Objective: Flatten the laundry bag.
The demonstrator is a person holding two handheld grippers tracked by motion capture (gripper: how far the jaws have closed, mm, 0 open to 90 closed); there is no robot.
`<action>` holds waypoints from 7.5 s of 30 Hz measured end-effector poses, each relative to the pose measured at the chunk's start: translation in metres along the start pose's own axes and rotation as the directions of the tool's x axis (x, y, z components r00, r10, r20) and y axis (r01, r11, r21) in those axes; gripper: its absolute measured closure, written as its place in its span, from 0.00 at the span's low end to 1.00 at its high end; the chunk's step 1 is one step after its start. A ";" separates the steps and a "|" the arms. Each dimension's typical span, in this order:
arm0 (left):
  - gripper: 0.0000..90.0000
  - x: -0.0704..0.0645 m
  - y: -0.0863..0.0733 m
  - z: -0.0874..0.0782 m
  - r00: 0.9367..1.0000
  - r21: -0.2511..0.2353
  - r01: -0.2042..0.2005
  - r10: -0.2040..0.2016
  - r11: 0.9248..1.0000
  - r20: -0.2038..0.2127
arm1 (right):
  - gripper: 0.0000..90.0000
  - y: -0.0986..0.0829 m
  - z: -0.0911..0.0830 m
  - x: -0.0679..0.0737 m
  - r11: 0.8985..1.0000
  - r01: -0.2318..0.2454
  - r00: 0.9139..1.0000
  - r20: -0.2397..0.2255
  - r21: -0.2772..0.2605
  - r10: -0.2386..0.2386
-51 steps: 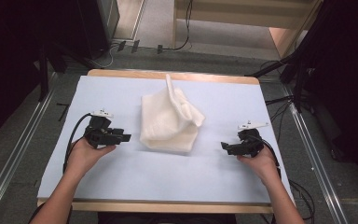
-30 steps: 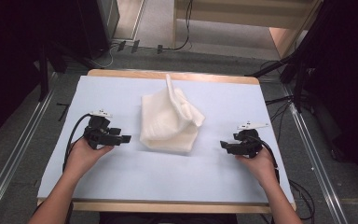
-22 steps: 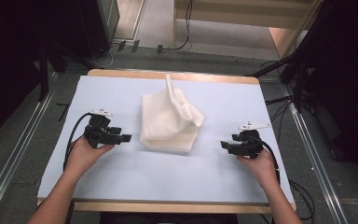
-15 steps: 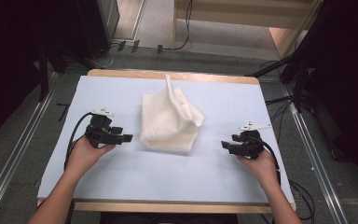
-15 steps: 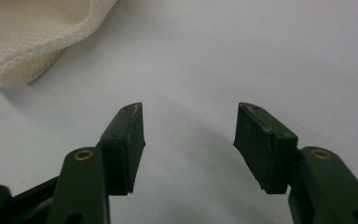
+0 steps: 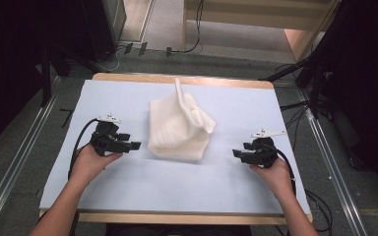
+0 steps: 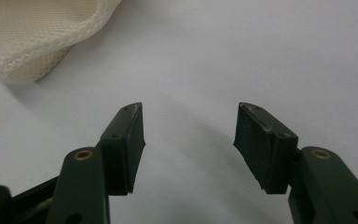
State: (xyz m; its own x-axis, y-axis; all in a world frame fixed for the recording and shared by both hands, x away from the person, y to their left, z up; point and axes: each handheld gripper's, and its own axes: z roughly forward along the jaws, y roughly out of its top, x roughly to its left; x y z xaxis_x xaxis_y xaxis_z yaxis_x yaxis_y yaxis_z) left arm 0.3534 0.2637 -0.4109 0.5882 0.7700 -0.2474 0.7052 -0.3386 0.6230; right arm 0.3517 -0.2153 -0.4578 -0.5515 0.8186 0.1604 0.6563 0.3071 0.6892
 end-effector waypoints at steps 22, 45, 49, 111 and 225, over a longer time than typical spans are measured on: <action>0.46 -0.046 0.024 -0.007 0.994 -0.010 -0.095 0.096 0.995 0.053 | 0.54 0.004 -0.001 0.007 1.000 -0.015 1.000 -0.025 0.001 0.015; 0.40 -0.105 0.072 0.017 0.974 -0.041 -0.196 0.199 0.980 0.107 | 0.54 0.004 0.000 0.009 1.000 -0.011 0.999 -0.034 0.018 0.012; 0.31 -0.114 0.079 0.025 0.972 -0.058 -0.199 0.205 0.978 0.119 | 0.54 0.003 0.001 0.009 1.000 -0.013 0.999 -0.030 0.023 0.014; 0.95 0.032 0.002 -0.056 0.984 -0.244 0.176 -0.181 0.954 0.003 | 0.96 0.074 0.077 0.061 0.998 0.064 0.996 -0.067 0.022 -0.062; 0.52 -0.051 0.044 0.044 0.996 0.016 -0.014 0.013 1.000 0.092 | 0.88 0.034 0.045 0.167 0.936 0.339 0.886 -0.302 -0.092 -0.351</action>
State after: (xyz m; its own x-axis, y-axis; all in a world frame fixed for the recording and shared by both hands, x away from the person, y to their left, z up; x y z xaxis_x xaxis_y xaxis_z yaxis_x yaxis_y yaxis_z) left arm 0.3720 0.1860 -0.4035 0.6309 0.7128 -0.3064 0.7031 -0.3583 0.6142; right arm 0.3052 -0.0467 -0.4392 -0.8745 0.4715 0.1138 0.3800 0.5202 0.7649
